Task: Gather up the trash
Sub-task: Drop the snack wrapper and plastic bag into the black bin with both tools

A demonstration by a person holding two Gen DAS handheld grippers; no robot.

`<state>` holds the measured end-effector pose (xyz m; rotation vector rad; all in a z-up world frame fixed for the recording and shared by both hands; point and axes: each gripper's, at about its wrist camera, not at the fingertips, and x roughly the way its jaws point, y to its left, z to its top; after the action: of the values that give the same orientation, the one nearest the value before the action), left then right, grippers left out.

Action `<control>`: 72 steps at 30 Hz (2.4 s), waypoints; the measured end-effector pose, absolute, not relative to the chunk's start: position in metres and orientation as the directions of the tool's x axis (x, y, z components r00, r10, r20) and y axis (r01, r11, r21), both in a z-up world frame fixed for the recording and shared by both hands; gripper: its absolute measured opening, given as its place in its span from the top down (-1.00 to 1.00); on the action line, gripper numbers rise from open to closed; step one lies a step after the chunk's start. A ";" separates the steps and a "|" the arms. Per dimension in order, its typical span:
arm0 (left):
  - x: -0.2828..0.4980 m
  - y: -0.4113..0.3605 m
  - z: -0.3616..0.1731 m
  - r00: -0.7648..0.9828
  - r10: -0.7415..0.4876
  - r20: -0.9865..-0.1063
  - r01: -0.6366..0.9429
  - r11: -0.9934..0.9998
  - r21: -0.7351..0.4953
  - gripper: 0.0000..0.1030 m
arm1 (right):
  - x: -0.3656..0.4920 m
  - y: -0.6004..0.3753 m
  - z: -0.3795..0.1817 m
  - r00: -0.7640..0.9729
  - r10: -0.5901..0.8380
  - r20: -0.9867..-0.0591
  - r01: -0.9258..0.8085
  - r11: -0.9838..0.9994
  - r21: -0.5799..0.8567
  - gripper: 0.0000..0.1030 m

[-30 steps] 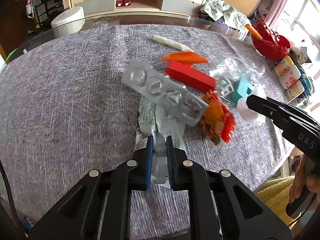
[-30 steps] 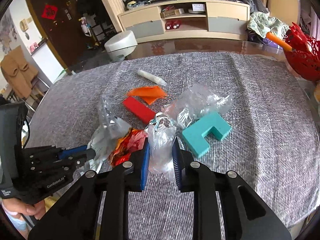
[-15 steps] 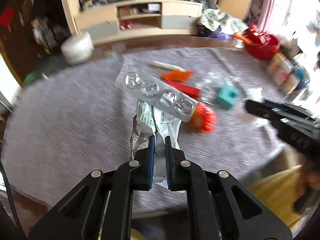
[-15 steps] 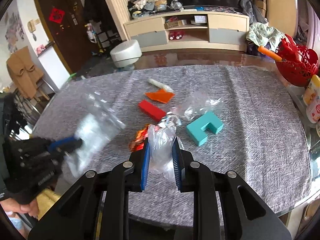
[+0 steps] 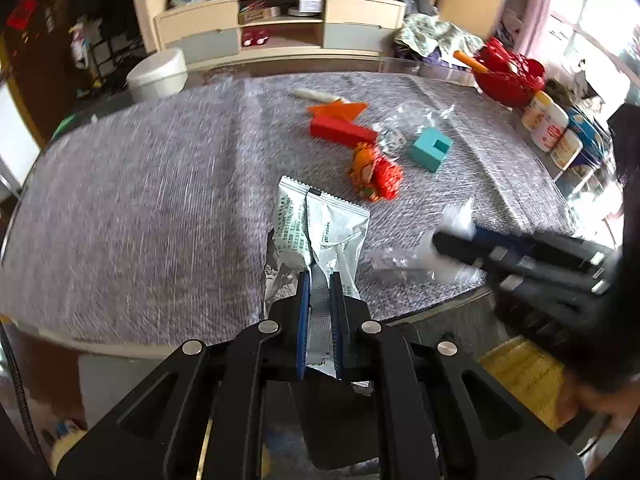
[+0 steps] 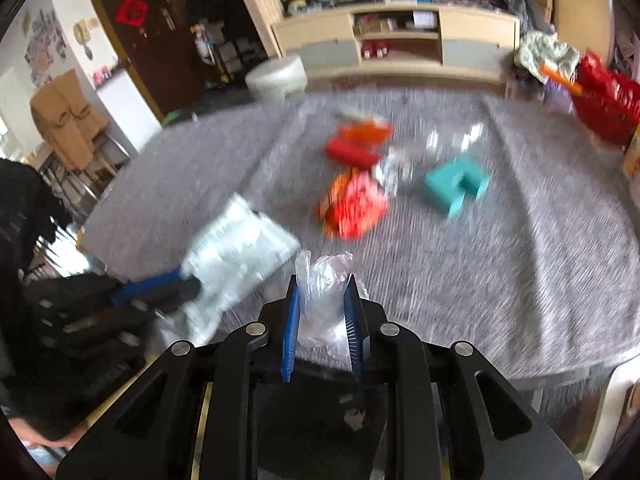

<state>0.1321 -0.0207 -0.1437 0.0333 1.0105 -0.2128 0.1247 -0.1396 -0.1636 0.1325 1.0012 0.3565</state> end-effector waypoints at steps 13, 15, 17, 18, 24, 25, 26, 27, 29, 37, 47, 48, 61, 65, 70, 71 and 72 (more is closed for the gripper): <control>0.106 -0.002 -0.119 0.567 -0.151 -0.810 0.153 0.985 -0.077 0.83 | 0.118 -0.146 -0.126 0.574 0.302 -0.761 -0.232 0.951 0.203 0.59; 0.099 -0.004 -0.113 0.577 -0.156 -0.802 0.159 0.984 -0.077 0.83 | 0.110 -0.149 -0.120 0.586 0.300 -0.752 -0.229 0.952 0.201 0.59; 0.090 -0.005 -0.108 0.586 -0.161 -0.794 0.168 0.983 -0.075 0.83 | 0.101 -0.151 -0.114 0.595 0.298 -0.746 -0.228 0.953 0.199 0.59; 0.087 -0.005 -0.107 0.589 -0.162 -0.792 0.170 0.983 -0.074 0.83 | 0.096 -0.152 -0.112 0.599 0.295 -0.745 -0.228 0.954 0.194 0.59; 0.051 -0.010 -0.099 0.603 -0.183 -0.776 0.191 0.978 -0.082 0.83 | 0.055 -0.159 -0.106 0.607 0.283 -0.743 -0.224 0.958 0.181 0.59; 0.045 -0.010 -0.100 0.601 -0.190 -0.776 0.195 0.977 -0.088 0.83 | 0.048 -0.160 -0.108 0.604 0.278 -0.747 -0.222 0.959 0.178 0.59; 0.038 -0.011 -0.103 0.597 -0.195 -0.778 0.200 0.975 -0.091 0.83 | 0.044 -0.161 -0.110 0.601 0.275 -0.751 -0.220 0.960 0.176 0.59; 0.032 -0.011 -0.107 0.591 -0.199 -0.782 0.205 0.974 -0.092 0.83 | 0.037 -0.161 -0.114 0.593 0.274 -0.757 -0.217 0.960 0.178 0.59; 0.023 -0.012 -0.115 0.578 -0.203 -0.791 0.213 0.972 -0.094 0.83 | 0.027 -0.162 -0.124 0.572 0.281 -0.771 -0.216 0.958 0.190 0.59; 0.001 -0.016 -0.176 0.458 -0.246 -0.854 0.235 0.960 -0.151 0.83 | 0.005 -0.153 -0.177 0.472 0.290 -0.833 -0.209 0.954 0.214 0.58; 0.008 -0.023 -0.248 0.297 -0.282 -0.912 0.241 0.947 -0.214 0.83 | 0.014 -0.149 -0.239 0.336 0.308 -0.890 -0.161 0.950 0.268 0.58; 0.010 -0.024 -0.255 0.282 -0.283 -0.917 0.238 0.946 -0.219 0.83 | 0.016 -0.149 -0.246 0.321 0.310 -0.895 -0.154 0.949 0.273 0.58; 0.024 -0.020 -0.286 0.217 -0.285 -0.933 0.205 0.948 -0.242 0.50 | 0.032 -0.146 -0.276 0.256 0.332 -0.908 -0.128 0.943 0.308 0.31; 0.027 -0.016 -0.282 0.227 -0.271 -0.935 0.191 0.954 -0.230 0.24 | 0.036 -0.153 -0.272 0.271 0.329 -0.905 -0.108 0.944 0.311 0.00; 0.030 -0.007 -0.265 0.277 -0.245 -0.929 0.171 0.964 -0.203 -0.15 | 0.039 -0.169 -0.253 0.331 0.302 -0.894 -0.076 0.953 0.294 -0.44; 0.031 -0.005 -0.261 0.288 -0.241 -0.927 0.170 0.965 -0.198 -0.21 | 0.039 -0.174 -0.245 0.354 0.286 -0.890 -0.067 0.957 0.281 -0.52; 0.032 -0.002 -0.255 0.299 -0.236 -0.924 0.169 0.967 -0.193 -0.24 | 0.039 -0.178 -0.240 0.367 0.278 -0.888 -0.063 0.960 0.274 -0.55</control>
<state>0.0318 -0.0023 -0.2552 -0.0628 1.2382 -0.2691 0.0395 -0.1777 -0.2401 0.2068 1.1775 0.2209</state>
